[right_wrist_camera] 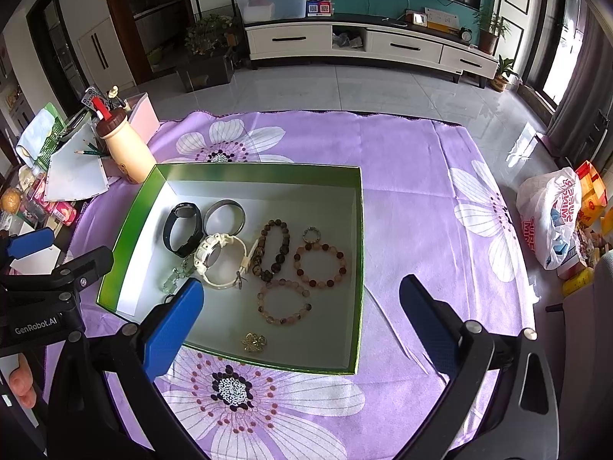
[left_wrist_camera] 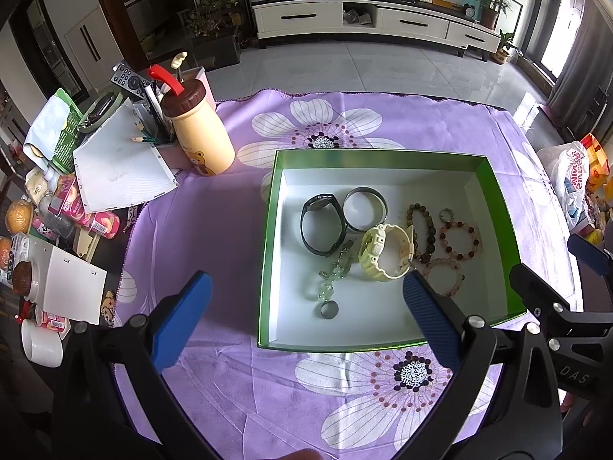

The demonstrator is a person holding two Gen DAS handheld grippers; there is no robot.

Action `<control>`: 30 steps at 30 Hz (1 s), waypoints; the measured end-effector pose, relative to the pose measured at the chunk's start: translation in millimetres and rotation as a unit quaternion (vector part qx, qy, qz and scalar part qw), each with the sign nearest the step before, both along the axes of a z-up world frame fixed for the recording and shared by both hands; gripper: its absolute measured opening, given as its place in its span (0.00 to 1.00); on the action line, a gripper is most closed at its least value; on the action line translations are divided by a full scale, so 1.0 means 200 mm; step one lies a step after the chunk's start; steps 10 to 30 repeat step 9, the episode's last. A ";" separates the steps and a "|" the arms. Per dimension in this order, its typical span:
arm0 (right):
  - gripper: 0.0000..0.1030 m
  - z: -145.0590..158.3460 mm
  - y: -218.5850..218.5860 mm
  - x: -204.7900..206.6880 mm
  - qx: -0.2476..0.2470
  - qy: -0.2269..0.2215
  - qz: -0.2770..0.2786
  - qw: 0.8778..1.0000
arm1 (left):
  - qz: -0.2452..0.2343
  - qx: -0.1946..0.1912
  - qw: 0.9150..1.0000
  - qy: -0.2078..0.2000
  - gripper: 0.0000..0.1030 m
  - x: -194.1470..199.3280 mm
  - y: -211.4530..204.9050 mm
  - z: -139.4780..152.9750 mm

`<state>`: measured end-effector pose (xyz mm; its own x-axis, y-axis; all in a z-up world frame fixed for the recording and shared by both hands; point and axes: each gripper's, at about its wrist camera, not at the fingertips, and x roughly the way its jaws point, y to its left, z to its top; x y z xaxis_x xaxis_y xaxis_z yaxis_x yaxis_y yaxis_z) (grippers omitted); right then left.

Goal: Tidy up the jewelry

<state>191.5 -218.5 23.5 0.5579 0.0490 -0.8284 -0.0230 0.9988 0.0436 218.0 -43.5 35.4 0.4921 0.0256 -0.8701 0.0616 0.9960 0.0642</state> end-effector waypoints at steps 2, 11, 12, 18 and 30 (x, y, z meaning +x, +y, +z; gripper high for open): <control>0.99 0.00 0.00 0.00 0.000 0.000 0.000 1.000 | 0.001 -0.001 1.000 0.001 0.98 0.00 0.00 0.00; 0.99 0.00 0.00 0.00 -0.001 0.000 0.000 1.000 | 0.006 -0.002 1.000 0.006 0.98 0.00 0.02 -0.01; 0.99 0.00 0.00 0.00 -0.001 0.000 0.000 1.000 | 0.006 -0.002 1.000 0.006 0.98 0.00 0.02 -0.01; 0.99 0.00 0.00 0.00 -0.001 0.000 0.000 1.000 | 0.006 -0.002 1.000 0.006 0.98 0.00 0.02 -0.01; 0.99 0.00 0.00 0.00 -0.001 0.000 0.000 1.000 | 0.006 -0.002 1.000 0.006 0.98 0.00 0.02 -0.01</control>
